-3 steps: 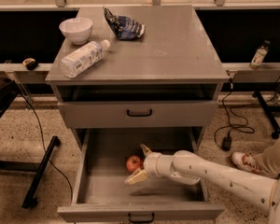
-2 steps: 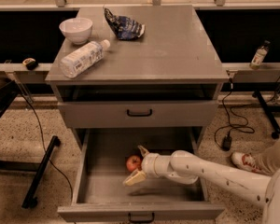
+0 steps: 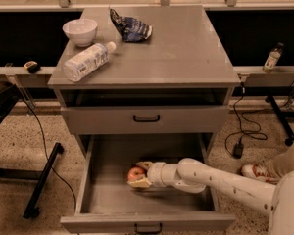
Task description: Pick apple from middle drawer and place on counter
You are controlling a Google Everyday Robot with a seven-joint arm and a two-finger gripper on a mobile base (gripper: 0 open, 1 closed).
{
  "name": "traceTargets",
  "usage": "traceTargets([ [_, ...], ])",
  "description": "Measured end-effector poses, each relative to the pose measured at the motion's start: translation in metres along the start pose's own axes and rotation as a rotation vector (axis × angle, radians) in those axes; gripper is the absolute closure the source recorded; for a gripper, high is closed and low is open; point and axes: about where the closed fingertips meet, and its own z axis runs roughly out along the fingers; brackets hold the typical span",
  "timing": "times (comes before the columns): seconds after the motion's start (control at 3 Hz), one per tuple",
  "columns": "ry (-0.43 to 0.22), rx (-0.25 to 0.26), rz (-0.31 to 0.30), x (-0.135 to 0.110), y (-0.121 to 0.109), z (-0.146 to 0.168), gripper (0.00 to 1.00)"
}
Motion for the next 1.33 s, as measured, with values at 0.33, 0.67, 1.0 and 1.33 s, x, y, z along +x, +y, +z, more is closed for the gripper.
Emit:
traceTargets([
  [0.33,0.03,0.005,0.002,0.005,-0.001,0.004,0.72],
  [0.67,0.052,0.001,-0.002,0.006,0.0,0.006,0.96],
  [1.0,0.027,-0.015,-0.01,0.003,0.001,0.005,1.0],
  [1.33,-0.058,-0.02,-0.022,-0.011,-0.005,-0.014,1.0],
])
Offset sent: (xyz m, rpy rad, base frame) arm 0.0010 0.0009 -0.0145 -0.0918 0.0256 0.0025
